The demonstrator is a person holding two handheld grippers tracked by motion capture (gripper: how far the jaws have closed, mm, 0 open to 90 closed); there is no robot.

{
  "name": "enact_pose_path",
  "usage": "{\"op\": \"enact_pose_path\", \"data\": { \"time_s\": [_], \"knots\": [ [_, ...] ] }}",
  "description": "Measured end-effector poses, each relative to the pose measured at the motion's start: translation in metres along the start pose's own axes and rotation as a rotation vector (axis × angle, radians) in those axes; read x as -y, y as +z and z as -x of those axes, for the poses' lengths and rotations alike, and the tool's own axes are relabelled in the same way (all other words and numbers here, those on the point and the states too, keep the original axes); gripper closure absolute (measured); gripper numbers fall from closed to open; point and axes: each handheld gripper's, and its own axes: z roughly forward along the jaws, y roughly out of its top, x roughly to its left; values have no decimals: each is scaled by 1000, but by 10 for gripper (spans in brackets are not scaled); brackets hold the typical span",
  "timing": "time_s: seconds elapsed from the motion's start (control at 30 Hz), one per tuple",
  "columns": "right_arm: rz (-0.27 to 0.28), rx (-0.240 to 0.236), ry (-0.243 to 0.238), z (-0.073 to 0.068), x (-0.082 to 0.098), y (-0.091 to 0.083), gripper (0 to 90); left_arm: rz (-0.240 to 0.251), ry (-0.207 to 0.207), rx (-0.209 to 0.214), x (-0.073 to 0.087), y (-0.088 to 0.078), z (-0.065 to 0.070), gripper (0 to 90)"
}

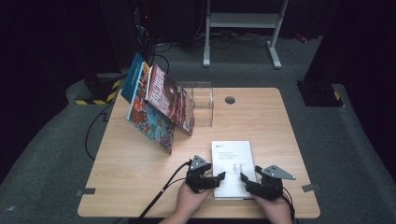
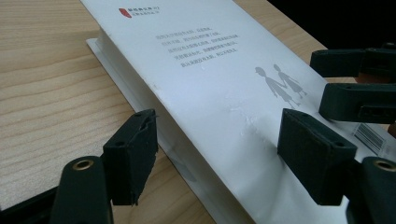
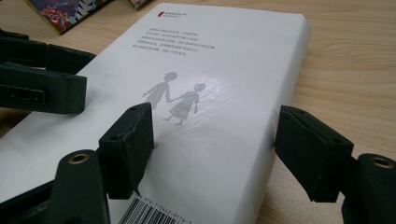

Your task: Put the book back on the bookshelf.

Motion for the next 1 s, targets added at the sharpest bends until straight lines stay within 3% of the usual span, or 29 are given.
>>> {"op": "enact_pose_path", "data": {
  "time_s": [0.27,0.5,0.53,0.7,0.8,0.87,0.97,1.0],
  "knots": [
    [7,55,-6,-8,-3,3,291,2,-16,12,3,-7,-9,287],
    [-15,-20,-46,-27,-9,15,325,-2,-26,-1,4,-19,-20,292],
    [-15,-21,-45,-27,-9,15,325,-1,-12,-3,4,-20,-21,293],
    [-22,-28,5,-21,-5,10,311,-8,10,7,4,-21,-22,295],
    [-50,-80,97,-19,-3,11,299,-10,11,8,4,-20,-23,260],
    [-49,-64,90,-22,-4,12,292,-17,24,16,3,-20,-25,255],
    [-58,-60,83,-25,-7,15,292,-38,-3,46,0,-18,-33,239],
    [-57,-66,78,-29,-8,18,291,-40,-6,35,-1,-18,-34,227]
  ]
}}
